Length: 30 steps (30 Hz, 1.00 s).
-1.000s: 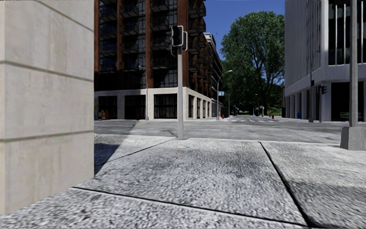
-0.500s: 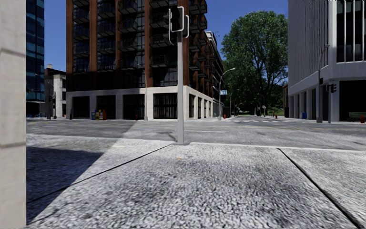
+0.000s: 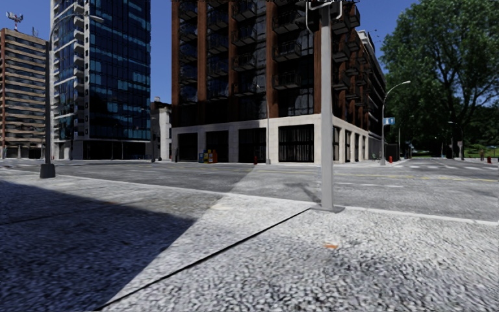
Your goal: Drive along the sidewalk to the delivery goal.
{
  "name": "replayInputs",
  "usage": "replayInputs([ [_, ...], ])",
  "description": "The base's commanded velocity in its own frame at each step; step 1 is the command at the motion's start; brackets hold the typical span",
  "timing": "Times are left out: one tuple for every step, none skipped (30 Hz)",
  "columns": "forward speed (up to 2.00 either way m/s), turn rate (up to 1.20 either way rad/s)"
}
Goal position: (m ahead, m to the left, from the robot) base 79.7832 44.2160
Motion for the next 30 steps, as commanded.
replayInputs([
  [2.00, 0.72],
  [2.00, 0.72],
  [2.00, 0.72],
  [2.00, 0.72],
  [2.00, 0.72],
  [2.00, 0.72],
  [2.00, 0.72],
  [2.00, 0.72],
  [2.00, 0.72],
  [2.00, 0.72],
  [2.00, 0.72],
  [2.00, 0.72],
  [2.00, 0.72],
  [2.00, 0.72],
  [2.00, 0.72],
  [2.00, 0.72],
  [2.00, 0.72],
  [2.00, 0.72],
  [2.00, 0.72],
  [2.00, 0.72],
  [2.00, 0.72],
  [2.00, 0.72],
  [2.00, 0.72],
  [2.00, 0.71],
  [2.00, 0.69],
  [2.00, 0.69],
  [2.00, 0.69],
  [2.00, 0.68],
  [2.00, 0.68],
  [2.00, 0.68],
])
